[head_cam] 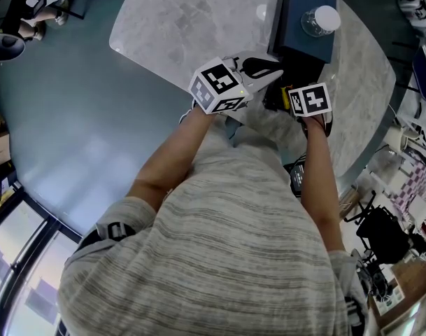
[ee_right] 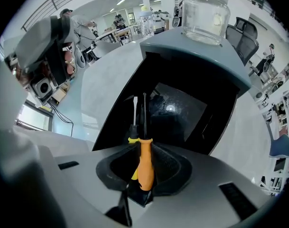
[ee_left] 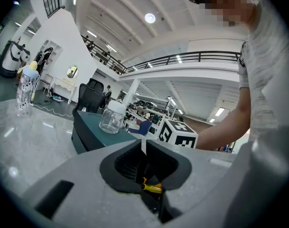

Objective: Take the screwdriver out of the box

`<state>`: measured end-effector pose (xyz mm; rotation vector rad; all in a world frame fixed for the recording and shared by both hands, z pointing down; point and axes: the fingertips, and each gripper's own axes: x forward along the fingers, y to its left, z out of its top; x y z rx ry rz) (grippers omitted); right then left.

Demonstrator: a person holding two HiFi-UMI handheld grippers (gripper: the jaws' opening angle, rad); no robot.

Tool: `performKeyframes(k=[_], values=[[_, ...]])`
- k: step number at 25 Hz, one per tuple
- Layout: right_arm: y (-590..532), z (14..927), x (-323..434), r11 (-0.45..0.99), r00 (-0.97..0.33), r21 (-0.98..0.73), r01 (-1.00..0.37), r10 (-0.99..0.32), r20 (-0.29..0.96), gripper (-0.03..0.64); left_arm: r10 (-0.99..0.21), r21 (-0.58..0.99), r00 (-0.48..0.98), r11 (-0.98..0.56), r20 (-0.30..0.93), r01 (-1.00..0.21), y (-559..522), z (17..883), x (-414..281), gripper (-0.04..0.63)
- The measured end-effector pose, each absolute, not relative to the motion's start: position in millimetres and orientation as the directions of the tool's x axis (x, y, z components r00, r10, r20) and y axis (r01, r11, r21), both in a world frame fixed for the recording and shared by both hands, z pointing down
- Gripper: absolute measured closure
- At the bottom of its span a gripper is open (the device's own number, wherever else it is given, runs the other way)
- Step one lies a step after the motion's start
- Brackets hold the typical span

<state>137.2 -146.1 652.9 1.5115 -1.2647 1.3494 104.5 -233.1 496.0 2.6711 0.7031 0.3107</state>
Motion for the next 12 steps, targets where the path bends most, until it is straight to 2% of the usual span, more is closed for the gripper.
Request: performKeyframes(k=[5, 12], values=[[-147.7, 653.8, 136.6, -0.217, -0.074, -0.111, -0.970, -0.172, 0.982, 0.546, 0.510, 0.391, 0.852, -0.812, 0.118, 0.433, -232.5, 494.7, 106.0, 0.568], [-144.9, 649.8, 137.5, -0.266, -0.058, -0.120, -0.956, -0.231, 0.971, 0.549, 0.506, 0.388, 0.854, -0.817, 0.124, 0.428, -232.7, 494.3, 103.6, 0.568]])
